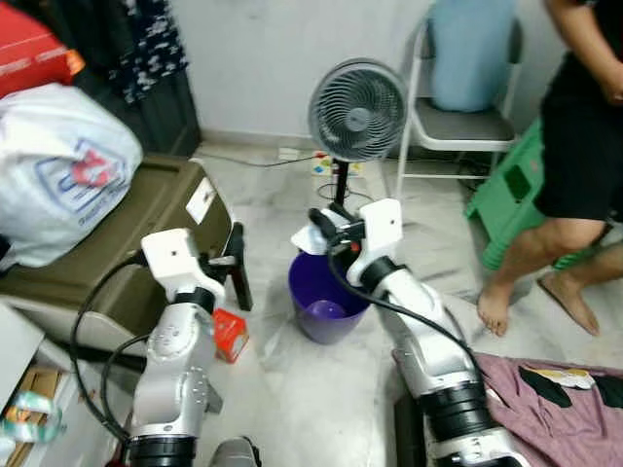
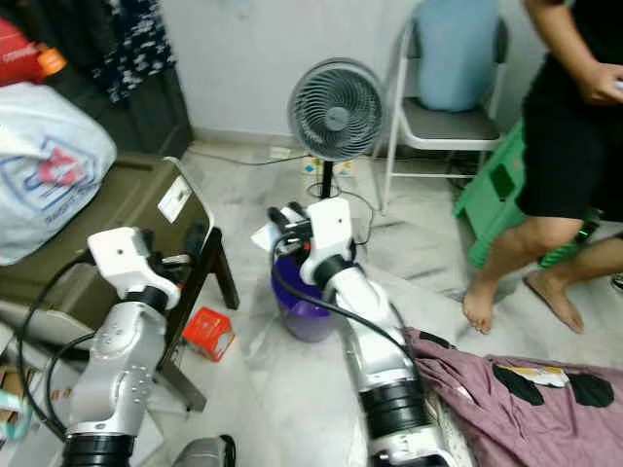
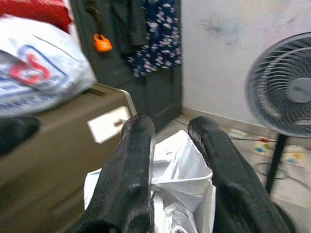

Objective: Clean up the room

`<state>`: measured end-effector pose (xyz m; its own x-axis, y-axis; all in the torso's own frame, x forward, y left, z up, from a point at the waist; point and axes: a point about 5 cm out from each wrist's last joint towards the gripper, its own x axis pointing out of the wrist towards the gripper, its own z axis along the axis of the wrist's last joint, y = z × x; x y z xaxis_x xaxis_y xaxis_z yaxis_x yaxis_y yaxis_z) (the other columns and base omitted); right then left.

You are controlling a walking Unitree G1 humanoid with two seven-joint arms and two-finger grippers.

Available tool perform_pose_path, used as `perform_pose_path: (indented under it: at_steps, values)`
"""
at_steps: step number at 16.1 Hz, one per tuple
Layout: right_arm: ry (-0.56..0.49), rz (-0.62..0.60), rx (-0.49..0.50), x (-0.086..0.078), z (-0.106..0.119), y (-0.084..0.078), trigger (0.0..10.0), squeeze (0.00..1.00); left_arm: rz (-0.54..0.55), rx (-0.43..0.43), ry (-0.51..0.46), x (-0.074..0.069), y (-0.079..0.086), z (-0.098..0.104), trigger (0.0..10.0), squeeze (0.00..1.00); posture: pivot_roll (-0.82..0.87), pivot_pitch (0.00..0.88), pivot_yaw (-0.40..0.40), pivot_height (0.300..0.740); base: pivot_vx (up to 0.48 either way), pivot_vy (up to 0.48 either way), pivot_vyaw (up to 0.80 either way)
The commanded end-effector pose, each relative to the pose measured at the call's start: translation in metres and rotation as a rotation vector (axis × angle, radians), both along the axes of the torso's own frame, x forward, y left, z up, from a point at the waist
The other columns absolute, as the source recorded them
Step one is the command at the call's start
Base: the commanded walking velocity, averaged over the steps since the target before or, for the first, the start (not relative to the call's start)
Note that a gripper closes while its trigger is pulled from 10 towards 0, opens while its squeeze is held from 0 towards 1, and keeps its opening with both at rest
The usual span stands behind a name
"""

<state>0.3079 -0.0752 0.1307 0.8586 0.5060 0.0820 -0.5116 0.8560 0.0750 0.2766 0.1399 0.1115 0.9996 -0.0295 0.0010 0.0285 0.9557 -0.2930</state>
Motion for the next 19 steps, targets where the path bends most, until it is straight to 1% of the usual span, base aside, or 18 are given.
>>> perform_pose_path:
  at_steps: [1, 10, 13, 14, 15, 19]
  values:
    - [-0.012, 0.004, 0.009, 0.0020, 0.0045, 0.0028, 10.0, 0.00, 0.002, -0.014, -0.025, 0.0002, -0.0009, 0.0053, 10.0, 0.00, -0.01, 0.022, -0.026, 0.740, 0.368, 0.000, 0.00]
    - [-0.015, 0.008, 0.011, 0.0036, 0.0051, 0.0046, 10.0, 0.00, -0.003, -0.015, -0.030, 0.0004, -0.0001, 0.0058, 10.0, 0.00, -0.01, 0.016, -0.027, 0.740, 0.410, 0.000, 0.00]
    - [-0.010, 0.006, 0.030, 0.0037, 0.0054, 0.0049, 10.0, 0.00, 0.001, -0.016, -0.030, 0.0011, 0.0003, 0.0064, 10.0, 0.00, -0.01, 0.019, -0.026, 0.740, 0.408, 0.000, 0.00]
    - [-0.011, 0.006, 0.027, 0.0039, 0.0054, 0.0048, 10.0, 0.00, 0.000, -0.015, -0.031, 0.0012, 0.0003, 0.0064, 10.0, 0.00, -0.01, 0.019, -0.026, 0.740, 0.375, 0.000, 0.00]
    - [-0.030, 0.017, -0.001, 0.0037, 0.0058, 0.0053, 10.0, 0.00, 0.017, -0.002, -0.013, 0.0014, 0.0016, 0.0046, 10.0, 0.00, -0.01, 0.021, -0.026, 0.740, 0.000, 0.000, 0.00]
    - [-0.027, 0.022, 0.018, 0.0029, 0.0058, 0.0084, 10.0, 0.00, 0.024, -0.003, -0.018, 0.0020, 0.0036, 0.0051, 10.0, 0.00, 0.00, 0.022, -0.024, 0.740, 0.000, 0.000, 0.80]
